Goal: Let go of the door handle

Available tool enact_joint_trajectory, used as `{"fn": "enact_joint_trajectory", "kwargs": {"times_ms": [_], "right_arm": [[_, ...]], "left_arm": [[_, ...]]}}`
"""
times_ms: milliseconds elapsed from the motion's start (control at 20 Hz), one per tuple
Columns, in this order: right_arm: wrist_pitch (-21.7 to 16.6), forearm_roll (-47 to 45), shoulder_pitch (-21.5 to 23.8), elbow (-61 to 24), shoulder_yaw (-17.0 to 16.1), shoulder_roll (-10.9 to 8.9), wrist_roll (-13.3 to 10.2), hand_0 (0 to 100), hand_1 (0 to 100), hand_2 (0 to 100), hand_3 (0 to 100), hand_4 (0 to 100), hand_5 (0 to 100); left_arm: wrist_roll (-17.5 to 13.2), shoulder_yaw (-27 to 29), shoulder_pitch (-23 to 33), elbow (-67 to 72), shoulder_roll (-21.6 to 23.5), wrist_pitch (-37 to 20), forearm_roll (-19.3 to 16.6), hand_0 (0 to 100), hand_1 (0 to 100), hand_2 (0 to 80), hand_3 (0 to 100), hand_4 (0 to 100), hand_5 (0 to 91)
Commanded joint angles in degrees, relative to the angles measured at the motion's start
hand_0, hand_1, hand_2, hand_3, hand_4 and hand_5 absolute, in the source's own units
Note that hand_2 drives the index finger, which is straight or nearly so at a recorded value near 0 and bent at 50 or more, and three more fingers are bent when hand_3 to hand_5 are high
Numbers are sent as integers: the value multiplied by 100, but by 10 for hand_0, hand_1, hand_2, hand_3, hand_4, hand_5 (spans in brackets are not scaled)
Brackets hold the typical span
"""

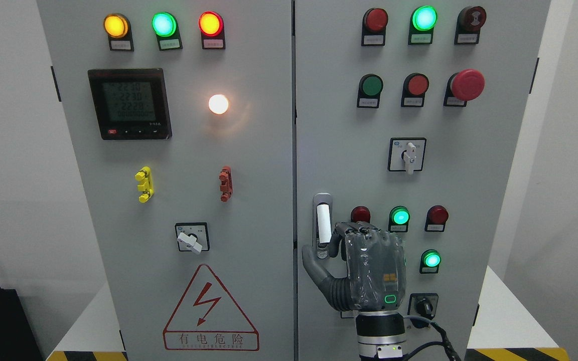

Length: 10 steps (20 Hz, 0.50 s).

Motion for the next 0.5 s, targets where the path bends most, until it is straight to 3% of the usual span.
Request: {"fn": "enact_joint_trajectory", "kwargs": {"times_ms": [0,451], "right_arm": [[37,-19,-55,163,-69,35,-2,207,704,838,1000,949,1000],[37,-19,-55,163,-140,35,-54,271,708,849,1000,950,1000]], "left_arm": [[-4,-79,2,114,-1,-2,0,120,389,0,0,0,0],[-4,-79,2,114,8,-2,0,120,389,0,0,0,0]]}}
